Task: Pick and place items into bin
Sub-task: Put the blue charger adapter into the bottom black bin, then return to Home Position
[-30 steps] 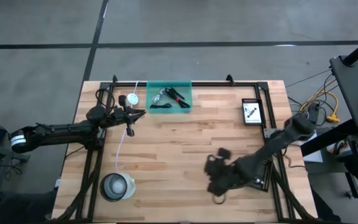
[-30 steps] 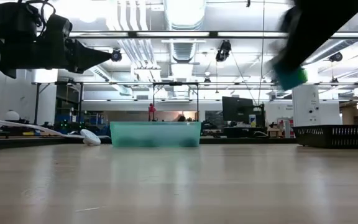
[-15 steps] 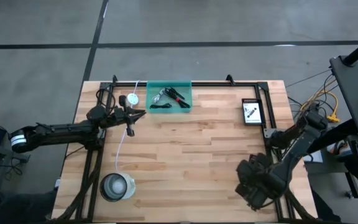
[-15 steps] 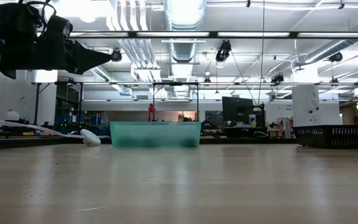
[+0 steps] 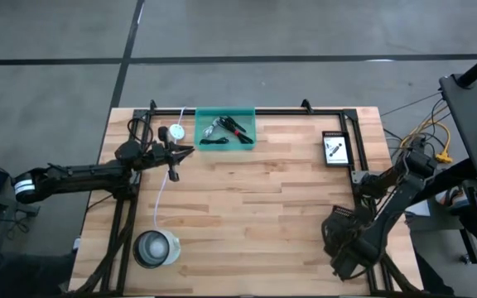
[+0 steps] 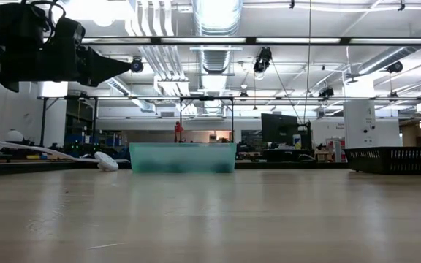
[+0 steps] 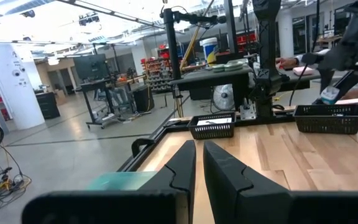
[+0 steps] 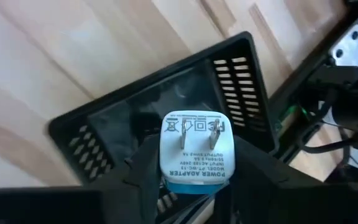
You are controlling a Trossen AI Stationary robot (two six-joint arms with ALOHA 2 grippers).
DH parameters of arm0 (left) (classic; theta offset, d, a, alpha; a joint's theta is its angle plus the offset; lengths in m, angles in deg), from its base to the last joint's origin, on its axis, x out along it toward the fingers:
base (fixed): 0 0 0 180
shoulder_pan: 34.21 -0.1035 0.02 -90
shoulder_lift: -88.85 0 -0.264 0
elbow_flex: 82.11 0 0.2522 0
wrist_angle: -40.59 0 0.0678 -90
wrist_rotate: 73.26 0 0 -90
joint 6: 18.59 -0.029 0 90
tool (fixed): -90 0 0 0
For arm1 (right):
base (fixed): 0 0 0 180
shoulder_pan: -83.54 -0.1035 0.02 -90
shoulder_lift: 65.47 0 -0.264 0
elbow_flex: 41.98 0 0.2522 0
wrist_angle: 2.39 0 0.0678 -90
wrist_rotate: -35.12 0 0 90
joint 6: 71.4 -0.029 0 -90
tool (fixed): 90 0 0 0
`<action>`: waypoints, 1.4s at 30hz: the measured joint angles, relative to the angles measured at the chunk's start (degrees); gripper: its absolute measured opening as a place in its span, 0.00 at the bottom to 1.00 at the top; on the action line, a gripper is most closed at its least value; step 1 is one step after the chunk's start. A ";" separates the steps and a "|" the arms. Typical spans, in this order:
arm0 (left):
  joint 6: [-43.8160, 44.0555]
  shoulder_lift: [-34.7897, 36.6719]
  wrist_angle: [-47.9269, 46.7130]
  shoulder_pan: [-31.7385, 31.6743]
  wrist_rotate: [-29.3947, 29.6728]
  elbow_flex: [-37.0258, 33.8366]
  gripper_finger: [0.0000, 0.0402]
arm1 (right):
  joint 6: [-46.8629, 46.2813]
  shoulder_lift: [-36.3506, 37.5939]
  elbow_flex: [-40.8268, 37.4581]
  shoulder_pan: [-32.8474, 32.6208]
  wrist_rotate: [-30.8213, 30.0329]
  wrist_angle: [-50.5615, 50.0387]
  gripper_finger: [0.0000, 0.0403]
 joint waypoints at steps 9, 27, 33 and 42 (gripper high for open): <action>0.04 -0.35 0.01 -0.01 0.00 0.00 0.04 | 2.44 1.66 -7.10 0.33 0.01 -0.29 0.76; 0.15 -0.96 0.05 -0.01 0.00 0.07 0.04 | 54.14 20.88 -28.94 9.98 -35.93 72.43 0.55; 0.28 -0.92 -0.03 -0.01 0.01 -0.17 0.04 | 81.41 23.63 -41.14 22.65 -18.63 104.47 0.46; 0.42 -1.01 0.00 -0.01 0.00 -0.25 0.04 | 103.78 23.02 -50.81 43.97 -1.46 126.78 0.30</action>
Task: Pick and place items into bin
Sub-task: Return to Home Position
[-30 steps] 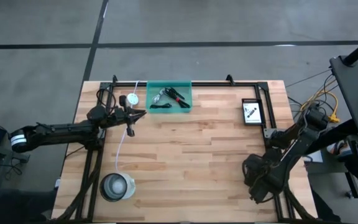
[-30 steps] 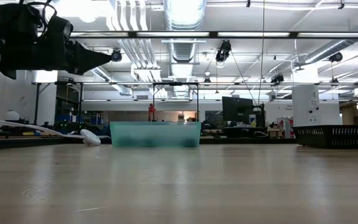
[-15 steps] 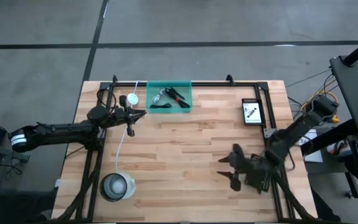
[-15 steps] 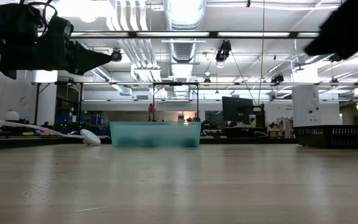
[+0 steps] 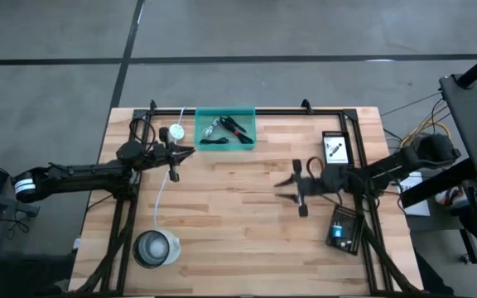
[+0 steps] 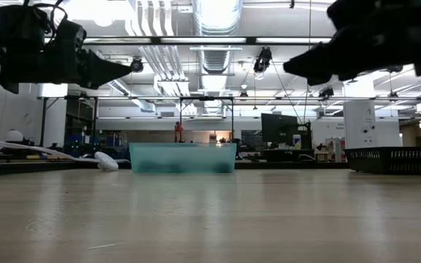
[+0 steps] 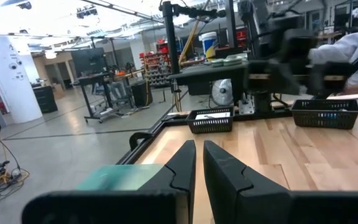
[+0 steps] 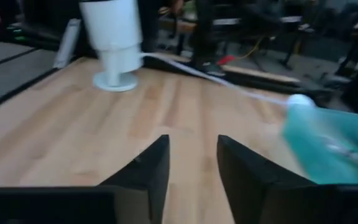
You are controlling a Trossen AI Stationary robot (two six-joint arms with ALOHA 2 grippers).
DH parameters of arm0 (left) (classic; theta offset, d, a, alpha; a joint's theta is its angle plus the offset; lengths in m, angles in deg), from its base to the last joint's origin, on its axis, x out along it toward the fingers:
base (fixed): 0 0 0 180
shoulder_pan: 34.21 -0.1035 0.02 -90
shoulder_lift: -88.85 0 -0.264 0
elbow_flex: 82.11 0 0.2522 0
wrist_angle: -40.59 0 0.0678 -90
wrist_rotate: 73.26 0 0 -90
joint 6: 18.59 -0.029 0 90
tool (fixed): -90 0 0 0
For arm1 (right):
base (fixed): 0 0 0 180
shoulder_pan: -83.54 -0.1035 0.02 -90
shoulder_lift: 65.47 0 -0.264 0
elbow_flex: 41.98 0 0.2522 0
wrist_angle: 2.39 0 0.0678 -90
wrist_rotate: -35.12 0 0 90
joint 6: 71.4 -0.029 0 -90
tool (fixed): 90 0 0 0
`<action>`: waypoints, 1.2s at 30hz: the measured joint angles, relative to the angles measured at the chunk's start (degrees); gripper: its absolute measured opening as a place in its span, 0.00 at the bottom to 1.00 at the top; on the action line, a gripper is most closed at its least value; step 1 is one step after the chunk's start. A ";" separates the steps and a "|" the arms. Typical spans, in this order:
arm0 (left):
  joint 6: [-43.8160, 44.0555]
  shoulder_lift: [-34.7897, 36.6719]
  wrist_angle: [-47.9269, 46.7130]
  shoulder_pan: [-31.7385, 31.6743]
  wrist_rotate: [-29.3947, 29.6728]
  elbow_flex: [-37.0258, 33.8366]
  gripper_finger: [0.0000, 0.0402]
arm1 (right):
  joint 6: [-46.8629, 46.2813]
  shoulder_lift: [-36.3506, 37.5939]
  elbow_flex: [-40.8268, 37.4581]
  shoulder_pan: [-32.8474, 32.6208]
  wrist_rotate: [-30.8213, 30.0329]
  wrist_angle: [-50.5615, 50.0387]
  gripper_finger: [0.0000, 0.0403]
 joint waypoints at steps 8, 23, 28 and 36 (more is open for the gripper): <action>1.85 -0.81 -0.51 0.00 -4.47 -0.06 0.04 | 2.36 0.37 -5.60 10.64 1.48 13.23 0.10; 10.15 -2.37 -0.39 2.35 -8.57 -0.49 0.04 | 0.95 0.90 -12.71 10.97 -3.20 23.73 0.02; 9.01 -2.58 0.08 4.25 -8.55 -1.32 0.04 | 2.53 4.69 -15.93 10.94 -4.78 25.19 0.02; 8.99 -0.87 0.40 4.39 -8.41 -1.41 0.04 | 4.49 19.28 -15.88 10.95 -6.47 9.50 0.02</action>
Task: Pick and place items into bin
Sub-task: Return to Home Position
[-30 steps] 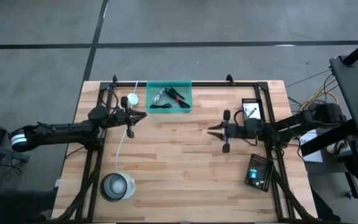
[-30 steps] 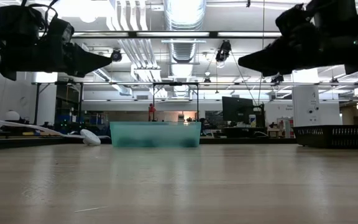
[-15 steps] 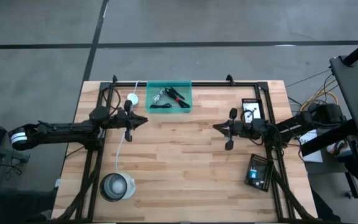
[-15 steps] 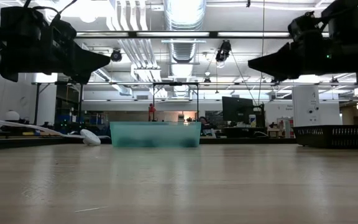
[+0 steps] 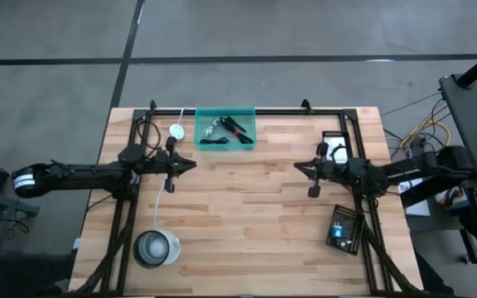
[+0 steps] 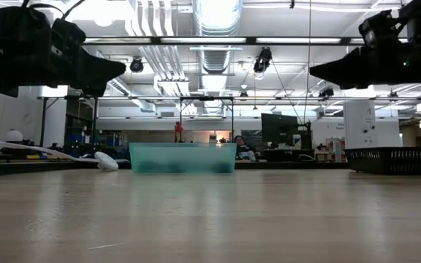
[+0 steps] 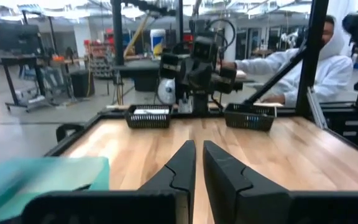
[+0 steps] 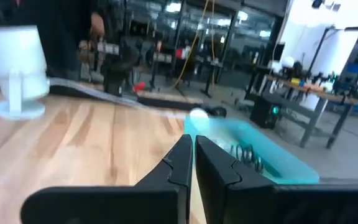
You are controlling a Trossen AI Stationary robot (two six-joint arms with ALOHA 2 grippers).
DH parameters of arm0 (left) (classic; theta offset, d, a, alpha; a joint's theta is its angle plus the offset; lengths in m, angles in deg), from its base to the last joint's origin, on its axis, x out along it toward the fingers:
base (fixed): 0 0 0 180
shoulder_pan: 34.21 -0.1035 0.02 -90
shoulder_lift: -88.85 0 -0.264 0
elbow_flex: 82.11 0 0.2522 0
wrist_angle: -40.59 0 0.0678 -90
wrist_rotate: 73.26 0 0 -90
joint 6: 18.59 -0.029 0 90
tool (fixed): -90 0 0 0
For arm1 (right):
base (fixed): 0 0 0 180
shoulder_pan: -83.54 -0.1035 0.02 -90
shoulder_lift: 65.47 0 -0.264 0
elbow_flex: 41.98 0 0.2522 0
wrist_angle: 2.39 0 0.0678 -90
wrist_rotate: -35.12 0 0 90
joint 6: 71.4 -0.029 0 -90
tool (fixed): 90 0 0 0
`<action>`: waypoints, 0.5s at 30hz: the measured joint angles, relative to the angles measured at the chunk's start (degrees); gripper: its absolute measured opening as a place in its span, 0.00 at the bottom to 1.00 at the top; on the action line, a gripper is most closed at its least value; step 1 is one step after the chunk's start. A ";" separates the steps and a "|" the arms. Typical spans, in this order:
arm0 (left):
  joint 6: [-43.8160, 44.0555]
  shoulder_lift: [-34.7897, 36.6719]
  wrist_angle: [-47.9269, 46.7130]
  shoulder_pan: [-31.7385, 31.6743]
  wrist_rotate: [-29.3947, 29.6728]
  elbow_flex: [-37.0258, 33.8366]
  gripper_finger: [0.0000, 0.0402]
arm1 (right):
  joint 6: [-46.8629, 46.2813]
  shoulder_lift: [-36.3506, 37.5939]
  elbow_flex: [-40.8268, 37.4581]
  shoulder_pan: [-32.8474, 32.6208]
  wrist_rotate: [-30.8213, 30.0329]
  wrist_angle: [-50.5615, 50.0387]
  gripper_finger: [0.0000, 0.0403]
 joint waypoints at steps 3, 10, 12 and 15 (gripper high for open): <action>0.02 0.44 0.17 0.02 0.01 0.00 0.04 | -0.35 7.31 0.00 0.00 0.01 -8.74 0.02; 0.00 0.55 0.11 0.02 0.02 0.00 0.04 | -5.54 22.27 0.02 -0.01 2.37 -27.53 0.02; 0.00 0.38 0.02 0.02 0.02 -0.03 0.04 | -7.38 24.76 0.02 0.00 2.51 -31.53 0.02; -0.03 0.59 0.11 0.00 0.02 -0.02 0.04 | -7.66 28.23 0.02 -0.02 5.49 -33.55 0.02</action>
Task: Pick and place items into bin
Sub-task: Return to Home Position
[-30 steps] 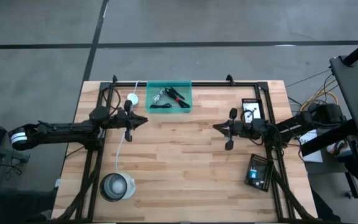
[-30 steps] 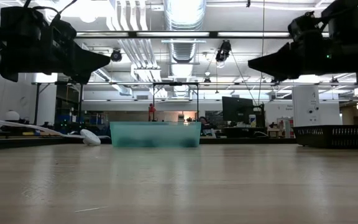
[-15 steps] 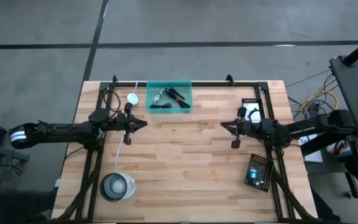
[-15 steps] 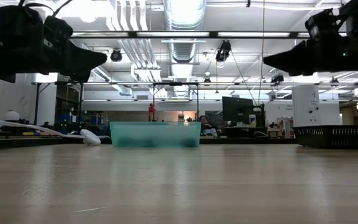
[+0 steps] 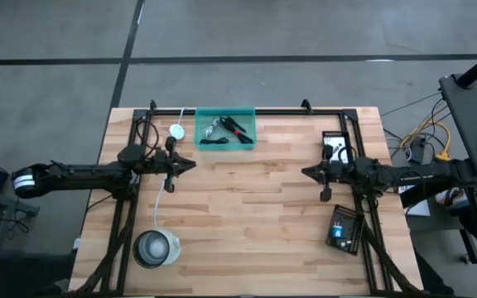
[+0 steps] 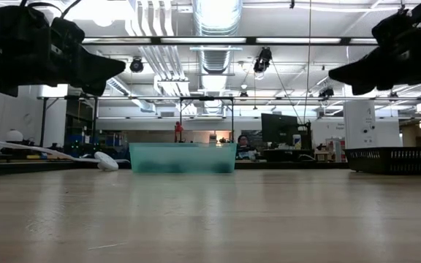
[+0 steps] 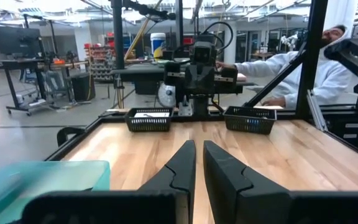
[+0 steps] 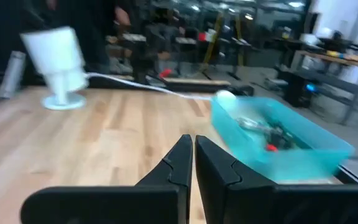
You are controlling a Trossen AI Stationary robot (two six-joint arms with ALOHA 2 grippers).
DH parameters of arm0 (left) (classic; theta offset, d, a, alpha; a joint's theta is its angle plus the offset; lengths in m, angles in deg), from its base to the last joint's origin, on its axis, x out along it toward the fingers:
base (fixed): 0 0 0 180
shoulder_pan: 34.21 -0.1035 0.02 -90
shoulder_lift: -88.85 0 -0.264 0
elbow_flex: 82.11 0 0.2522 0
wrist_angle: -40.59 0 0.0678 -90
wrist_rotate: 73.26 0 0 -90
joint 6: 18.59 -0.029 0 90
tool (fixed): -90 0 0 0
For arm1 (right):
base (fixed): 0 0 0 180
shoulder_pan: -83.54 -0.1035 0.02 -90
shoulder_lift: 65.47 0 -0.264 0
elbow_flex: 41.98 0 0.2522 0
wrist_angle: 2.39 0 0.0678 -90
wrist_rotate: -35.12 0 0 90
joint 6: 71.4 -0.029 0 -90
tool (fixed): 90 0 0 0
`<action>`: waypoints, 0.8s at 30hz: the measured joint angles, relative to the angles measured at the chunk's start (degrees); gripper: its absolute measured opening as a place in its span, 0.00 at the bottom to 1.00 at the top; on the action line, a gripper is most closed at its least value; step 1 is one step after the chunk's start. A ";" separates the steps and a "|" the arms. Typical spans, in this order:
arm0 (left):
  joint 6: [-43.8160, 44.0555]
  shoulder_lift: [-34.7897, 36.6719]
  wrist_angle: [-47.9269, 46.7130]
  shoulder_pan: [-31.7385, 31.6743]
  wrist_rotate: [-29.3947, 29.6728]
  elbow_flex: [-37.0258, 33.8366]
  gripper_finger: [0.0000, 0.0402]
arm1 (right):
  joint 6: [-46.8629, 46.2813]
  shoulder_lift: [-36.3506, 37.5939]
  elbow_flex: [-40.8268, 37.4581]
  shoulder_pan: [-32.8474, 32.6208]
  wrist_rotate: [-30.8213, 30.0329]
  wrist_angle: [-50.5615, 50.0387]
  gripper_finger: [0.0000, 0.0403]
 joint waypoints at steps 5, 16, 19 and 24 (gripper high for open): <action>0.07 0.27 -0.64 0.02 -0.02 -0.02 0.04 | -1.32 6.89 0.00 0.00 2.22 -7.24 0.02; -0.74 0.56 -1.31 0.04 -1.69 -1.16 0.04 | -1.02 19.64 0.01 0.00 -0.59 -18.44 0.02; 1.39 1.04 -0.95 0.11 -1.68 -1.49 0.03 | -0.40 19.65 0.02 0.00 -0.56 -18.47 0.02; 0.84 0.79 -0.13 2.39 0.03 -1.49 0.00 | 0.32 18.42 0.02 0.02 -0.58 -18.48 0.02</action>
